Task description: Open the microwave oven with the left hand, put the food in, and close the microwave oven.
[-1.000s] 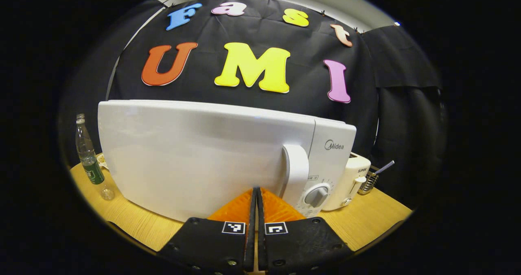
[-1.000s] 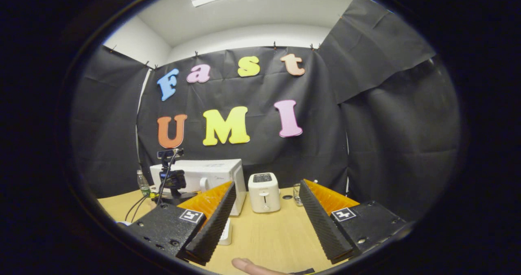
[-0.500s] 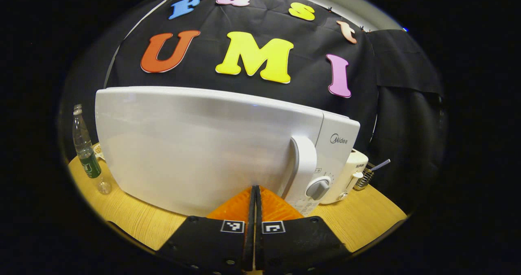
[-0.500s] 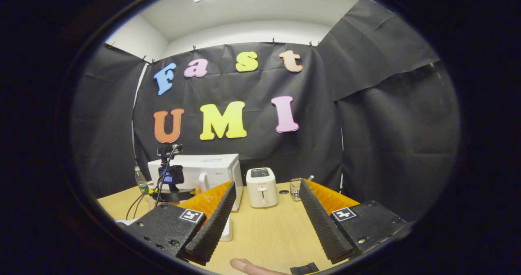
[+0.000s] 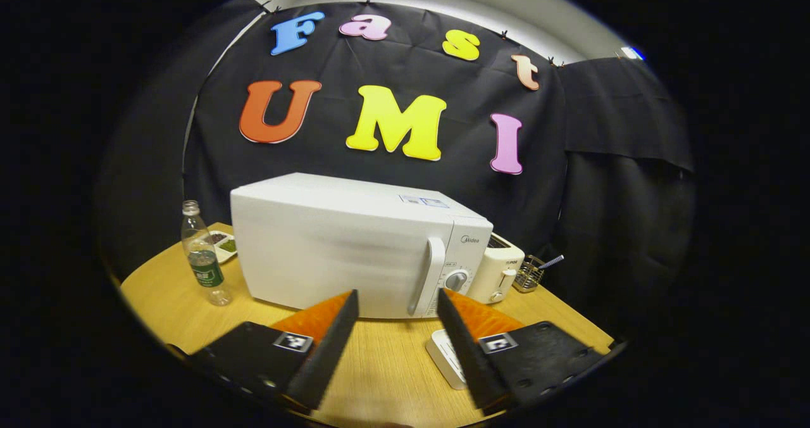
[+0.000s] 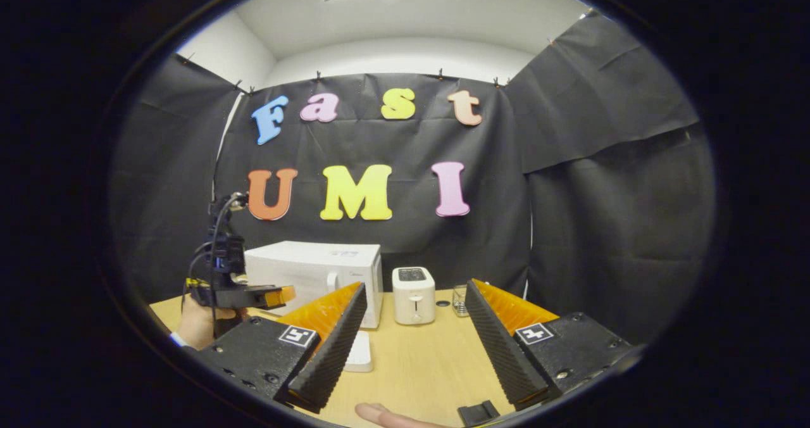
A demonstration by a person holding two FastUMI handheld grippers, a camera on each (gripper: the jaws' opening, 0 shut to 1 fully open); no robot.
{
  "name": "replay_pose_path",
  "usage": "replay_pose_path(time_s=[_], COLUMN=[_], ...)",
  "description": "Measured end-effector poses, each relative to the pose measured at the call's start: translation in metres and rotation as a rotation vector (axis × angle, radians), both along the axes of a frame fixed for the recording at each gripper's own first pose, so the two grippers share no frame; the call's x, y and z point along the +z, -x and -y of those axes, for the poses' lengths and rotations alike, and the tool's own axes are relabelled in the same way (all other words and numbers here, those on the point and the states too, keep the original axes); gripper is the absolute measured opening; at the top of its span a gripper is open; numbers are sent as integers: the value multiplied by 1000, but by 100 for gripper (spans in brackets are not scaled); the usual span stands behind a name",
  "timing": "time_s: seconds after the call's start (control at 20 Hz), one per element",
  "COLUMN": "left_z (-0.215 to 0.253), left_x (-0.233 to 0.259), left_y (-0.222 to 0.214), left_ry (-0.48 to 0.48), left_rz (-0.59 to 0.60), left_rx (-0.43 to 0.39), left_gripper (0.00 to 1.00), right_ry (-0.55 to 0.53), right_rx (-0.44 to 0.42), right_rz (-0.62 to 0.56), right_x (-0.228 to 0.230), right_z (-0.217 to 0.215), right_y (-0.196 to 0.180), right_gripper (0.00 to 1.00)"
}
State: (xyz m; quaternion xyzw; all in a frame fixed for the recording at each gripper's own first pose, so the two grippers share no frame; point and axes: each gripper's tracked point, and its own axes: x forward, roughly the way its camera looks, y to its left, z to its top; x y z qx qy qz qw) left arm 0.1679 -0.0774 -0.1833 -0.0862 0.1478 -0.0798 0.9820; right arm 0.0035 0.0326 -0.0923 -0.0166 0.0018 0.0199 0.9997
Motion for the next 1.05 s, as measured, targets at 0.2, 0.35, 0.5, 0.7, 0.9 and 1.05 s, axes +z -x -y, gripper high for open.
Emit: replay_pose_path(time_s=[0.2,0.35,0.5,0.7,0.9,1.05], left_z=[-26,-41,-47,-50,-63,-64], left_x=[35,61,91,100,99,111], left_y=[44,70,98,135,159,166], left_ry=[-65,-105,-108,-140,-169,-162], left_rz=[35,84,170,211,191,231], left_rx=[79,135,147,135,162,175], left_gripper=[93,93,93,93,93,93], right_ry=[16,9,-4,-19,-35,-55], right_rx=[12,10,-4,-13,-10,-23], right_rz=[20,31,29,5,-2,-26], right_x=[9,11,10,4,0,-10], right_z=[-14,-17,-12,-7,-6,-2], right_y=[6,8,7,3,0,-5], right_gripper=[88,88,99,99,99,99])
